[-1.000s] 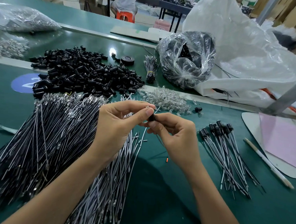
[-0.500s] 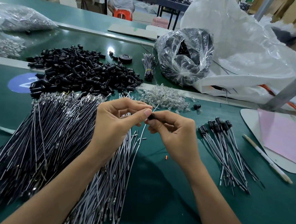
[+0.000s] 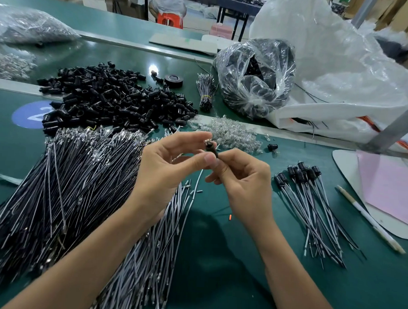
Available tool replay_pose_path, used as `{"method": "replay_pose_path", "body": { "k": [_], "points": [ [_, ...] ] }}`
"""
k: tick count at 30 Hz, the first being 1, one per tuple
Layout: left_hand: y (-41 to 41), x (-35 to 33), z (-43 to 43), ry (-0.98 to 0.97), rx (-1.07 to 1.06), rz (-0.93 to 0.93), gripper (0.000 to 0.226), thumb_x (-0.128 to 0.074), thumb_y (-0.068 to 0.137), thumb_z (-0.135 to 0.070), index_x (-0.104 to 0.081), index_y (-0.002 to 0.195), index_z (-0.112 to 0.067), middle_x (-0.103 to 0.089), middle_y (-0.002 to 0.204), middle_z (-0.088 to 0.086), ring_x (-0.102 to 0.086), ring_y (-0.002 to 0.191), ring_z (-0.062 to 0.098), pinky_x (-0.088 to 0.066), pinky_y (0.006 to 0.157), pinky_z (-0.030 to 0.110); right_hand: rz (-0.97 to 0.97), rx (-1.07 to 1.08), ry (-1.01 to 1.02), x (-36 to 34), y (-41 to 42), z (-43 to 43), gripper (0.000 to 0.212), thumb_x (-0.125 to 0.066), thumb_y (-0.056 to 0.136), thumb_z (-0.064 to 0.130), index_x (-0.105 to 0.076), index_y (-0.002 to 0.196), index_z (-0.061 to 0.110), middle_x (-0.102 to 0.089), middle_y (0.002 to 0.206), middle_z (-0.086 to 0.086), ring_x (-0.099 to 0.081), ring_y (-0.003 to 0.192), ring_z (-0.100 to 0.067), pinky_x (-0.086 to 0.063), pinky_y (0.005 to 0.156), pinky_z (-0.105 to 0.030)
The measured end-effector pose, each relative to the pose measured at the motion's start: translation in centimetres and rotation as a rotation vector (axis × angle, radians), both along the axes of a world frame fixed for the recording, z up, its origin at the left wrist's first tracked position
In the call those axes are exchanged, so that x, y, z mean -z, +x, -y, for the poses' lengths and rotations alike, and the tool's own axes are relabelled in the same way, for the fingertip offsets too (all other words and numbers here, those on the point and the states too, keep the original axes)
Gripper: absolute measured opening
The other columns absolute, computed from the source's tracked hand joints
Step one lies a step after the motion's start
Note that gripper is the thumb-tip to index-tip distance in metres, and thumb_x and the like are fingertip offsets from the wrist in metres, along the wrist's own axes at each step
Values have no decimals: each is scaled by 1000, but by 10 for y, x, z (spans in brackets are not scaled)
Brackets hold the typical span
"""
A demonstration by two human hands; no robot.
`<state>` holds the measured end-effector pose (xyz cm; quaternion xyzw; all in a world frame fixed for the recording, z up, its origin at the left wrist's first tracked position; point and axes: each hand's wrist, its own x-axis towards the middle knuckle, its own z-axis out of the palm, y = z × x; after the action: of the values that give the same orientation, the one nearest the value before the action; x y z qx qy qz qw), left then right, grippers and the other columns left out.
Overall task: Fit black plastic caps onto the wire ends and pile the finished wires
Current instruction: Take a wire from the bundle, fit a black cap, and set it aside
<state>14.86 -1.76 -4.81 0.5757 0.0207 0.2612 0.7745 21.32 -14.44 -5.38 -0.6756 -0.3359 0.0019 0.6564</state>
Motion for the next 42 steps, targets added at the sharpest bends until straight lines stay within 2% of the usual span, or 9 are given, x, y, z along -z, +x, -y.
{"method": "replay_pose_path", "body": {
  "k": [3, 7, 14, 19, 23, 30, 36, 39, 42],
  "points": [
    [1, 1, 2, 69, 29, -61, 33, -77, 66, -13, -74, 99, -7, -75, 96, 9, -68, 89, 17, -55, 86, 33, -15, -5, -3, 0, 0, 0, 19, -64, 89, -3, -71, 84, 15, -69, 73, 13, -67, 58, -12, -49, 59, -16],
    [0, 0, 6, -14, 30, -7, 25, -71, 72, -8, -74, 96, -4, -76, 90, 8, -71, 84, 16, -55, 75, 21, -35, -29, 14, -1, -3, -1, 21, -65, 88, -3, -67, 78, 15, -69, 70, 4, -67, 56, -13, -49, 57, -14],
    [0, -2, 6, 57, -7, 62, 23, -74, 71, -9, -77, 94, -12, -77, 90, 6, -72, 85, 19, -56, 75, 23, -19, -29, 31, -1, -5, -3, 11, -68, 87, 15, -66, 76, 17, -70, 69, 2, -69, 59, -12, -51, 60, -18],
    [-2, -2, 6, 51, -28, 101, 25, -76, 70, -18, -78, 95, -15, -77, 89, 5, -72, 86, 19, -55, 77, 24, 39, -5, 0, 2, -7, -4, 11, -68, 88, 13, -68, 79, 6, -71, 70, -2, -69, 61, -15, -56, 64, -30],
    [-4, -5, 5, 11, -57, 104, 20, -75, 72, -17, -78, 91, -13, -77, 86, 5, -73, 82, 17, -56, 76, 25, 12, -51, 5, 2, -12, -8, 4, -66, 86, 9, -69, 84, 8, -71, 72, -2, -69, 65, -9, -53, 68, -23],
    [-2, -8, 5, -70, -65, 49, 14, -70, 74, -17, -78, 86, -16, -76, 79, 2, -71, 73, 12, -56, 66, 22, 11, -52, -46, 1, -14, -10, 13, -67, 86, 13, -71, 86, 1, -74, 77, -7, -70, 74, -29, -51, 75, -57],
    [-3, -8, -12, -314, -7, -56, 16, -65, 76, -16, -77, 86, -12, -73, 73, 6, -67, 56, 11, -54, 53, 18, 96, 233, -316, 3, 29, 9, 17, -59, 96, 13, -74, 100, 16, -74, 90, 4, -66, 78, -15, -51, 74, -29],
    [-2, -6, -11, -276, 48, -149, 23, -65, 74, -13, -71, 96, -6, -74, 78, 10, -60, 47, 8, -43, 39, 16, 168, 550, -752, 12, 64, 24, 26, -57, 97, 20, -67, 120, 13, -69, 112, -6, -59, 106, -23, -44, 94, -33],
    [-1, -5, -11, -177, 84, -256, 33, -69, 71, -14, -69, 103, -3, -75, 85, 13, -56, 42, 7, -39, 37, 13, 121, 620, -883, 22, 78, 27, 46, -60, 94, 41, -61, 123, 5, -62, 116, -14, -53, 113, -30, -41, 98, -38]
  ]
}}
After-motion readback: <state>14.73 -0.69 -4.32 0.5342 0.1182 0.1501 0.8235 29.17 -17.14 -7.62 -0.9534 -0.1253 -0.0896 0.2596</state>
